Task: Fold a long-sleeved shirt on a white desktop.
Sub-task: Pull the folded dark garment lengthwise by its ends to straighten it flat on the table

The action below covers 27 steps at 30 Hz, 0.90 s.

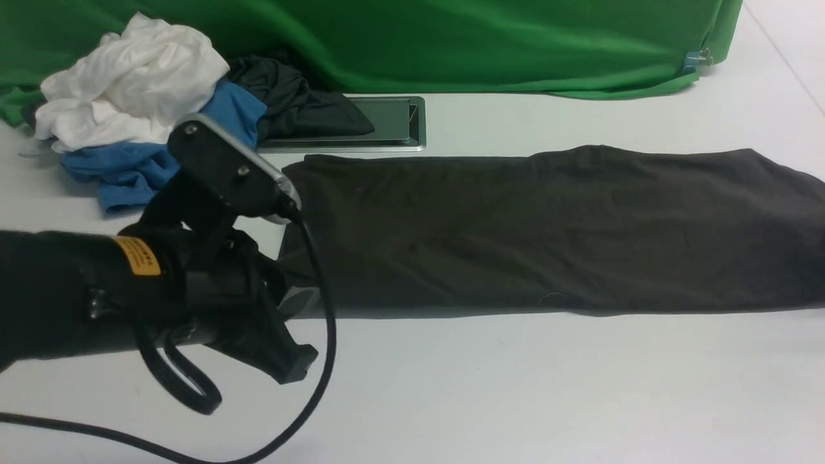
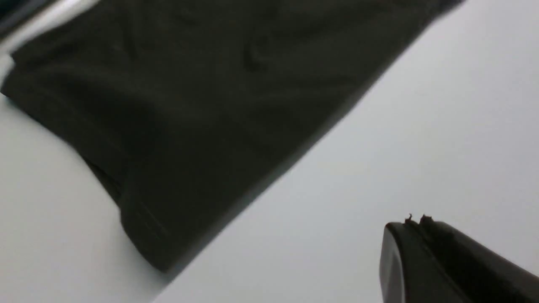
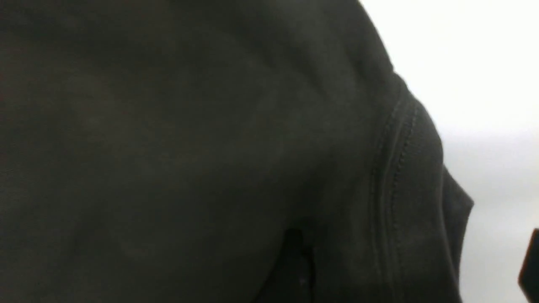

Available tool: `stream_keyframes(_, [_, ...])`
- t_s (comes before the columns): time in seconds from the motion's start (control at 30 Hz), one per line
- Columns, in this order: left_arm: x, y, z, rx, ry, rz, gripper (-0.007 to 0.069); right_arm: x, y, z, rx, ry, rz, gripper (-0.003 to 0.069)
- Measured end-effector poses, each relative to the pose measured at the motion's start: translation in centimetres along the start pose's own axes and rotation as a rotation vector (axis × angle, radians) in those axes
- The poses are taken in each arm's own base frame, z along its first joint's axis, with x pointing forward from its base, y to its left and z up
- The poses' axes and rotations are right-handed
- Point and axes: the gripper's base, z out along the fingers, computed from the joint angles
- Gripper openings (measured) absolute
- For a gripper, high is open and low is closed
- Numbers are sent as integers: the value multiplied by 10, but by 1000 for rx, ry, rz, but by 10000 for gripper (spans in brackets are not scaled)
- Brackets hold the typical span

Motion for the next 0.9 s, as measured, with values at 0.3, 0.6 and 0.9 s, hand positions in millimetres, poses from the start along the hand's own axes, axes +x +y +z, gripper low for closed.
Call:
stream_keyframes(0.3, [-1,0,0,-6,-11,2,17,-2,-3,37,-23,5,41,692])
stream_keyframes(0.6, [-1,0,0,-6,-11,2,18,-4,12,41,-57,16,-6,340])
stream_keyframes(0.9, [1,0,-1,2,6,6,18,2,9,12,1,41,-25,97])
